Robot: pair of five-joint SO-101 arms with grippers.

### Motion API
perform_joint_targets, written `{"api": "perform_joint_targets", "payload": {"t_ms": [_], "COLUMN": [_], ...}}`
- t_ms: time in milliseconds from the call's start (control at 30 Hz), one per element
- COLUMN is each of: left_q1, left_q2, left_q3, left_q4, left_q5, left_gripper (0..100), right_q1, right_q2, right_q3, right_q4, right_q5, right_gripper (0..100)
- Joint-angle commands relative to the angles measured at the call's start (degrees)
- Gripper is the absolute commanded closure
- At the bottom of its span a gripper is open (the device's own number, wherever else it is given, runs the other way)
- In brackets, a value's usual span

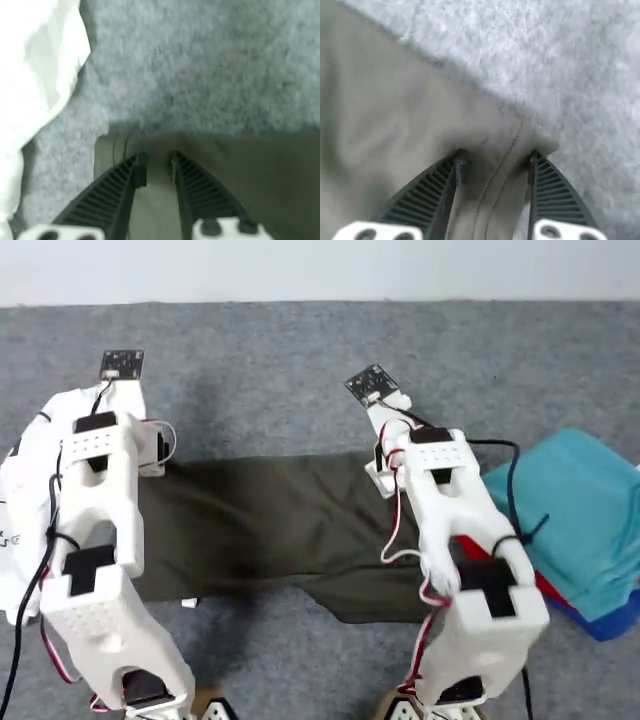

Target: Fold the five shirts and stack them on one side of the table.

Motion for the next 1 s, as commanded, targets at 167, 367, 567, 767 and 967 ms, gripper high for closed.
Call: {"api": "perform_joint_targets", "payload": {"t_ms": [167,367,567,767,967], "left_q1": [-0.09,0.00,1.14,1.23,0.09], "left_q2": [4.40,6.15,4.92,12.84,21.19], "left_q3": [-11.91,-19.56,-28.88,-28.18,-30.20], "left_q4": [-0.62,11.25,37.10,35.69,19.43], "left_q5": [0.18,0.26,-0.53,-1.85,2.46], "left_gripper": [91,91,91,91,91], "right_q1": [0.66,3.74,6.99,7.08,6.90], "right_q2": [10.95,17.10,17.10,17.10,17.10], "right_q3": [-18.20,-26.46,-30.51,-30.51,-30.68], "right_q4": [-1.19,2.42,7.34,7.43,9.89], "right_q5": [-2.29,-5.89,-6.07,-6.15,-5.98], "right_gripper": [80.1,80.1,80.1,80.1,80.1]}}
